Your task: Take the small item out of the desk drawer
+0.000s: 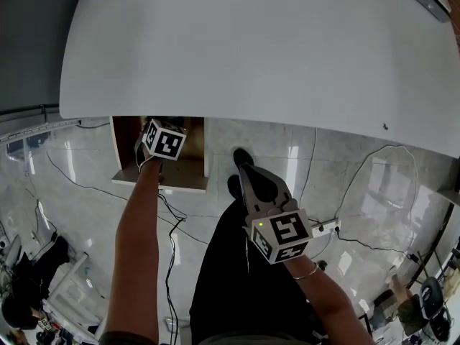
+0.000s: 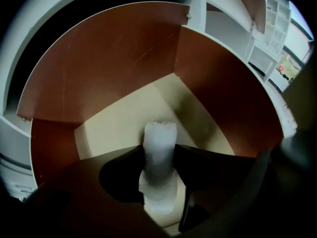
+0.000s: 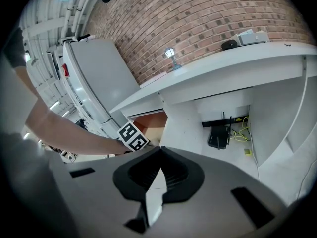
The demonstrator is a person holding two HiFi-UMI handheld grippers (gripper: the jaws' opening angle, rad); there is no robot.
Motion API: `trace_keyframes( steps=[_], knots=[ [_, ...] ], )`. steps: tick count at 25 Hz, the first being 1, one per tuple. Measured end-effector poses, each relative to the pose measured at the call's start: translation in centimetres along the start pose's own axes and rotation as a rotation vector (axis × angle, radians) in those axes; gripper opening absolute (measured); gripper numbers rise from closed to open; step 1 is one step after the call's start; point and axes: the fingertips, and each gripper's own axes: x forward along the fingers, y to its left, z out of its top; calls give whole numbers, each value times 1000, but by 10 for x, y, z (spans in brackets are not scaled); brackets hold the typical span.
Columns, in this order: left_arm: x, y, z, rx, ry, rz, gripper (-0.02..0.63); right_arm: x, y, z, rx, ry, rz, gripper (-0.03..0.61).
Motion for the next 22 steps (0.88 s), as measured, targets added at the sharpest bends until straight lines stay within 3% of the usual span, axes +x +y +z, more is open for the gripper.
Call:
trace_keyframes(
  steps=[10, 22],
  knots=[
    [-11, -6, 2, 56, 12, 19, 187, -2, 0, 8, -16, -7, 3, 5],
    [-61, -8, 12, 54, -47, 60, 186, -10, 5, 20, -14, -6, 15, 5]
  ],
)
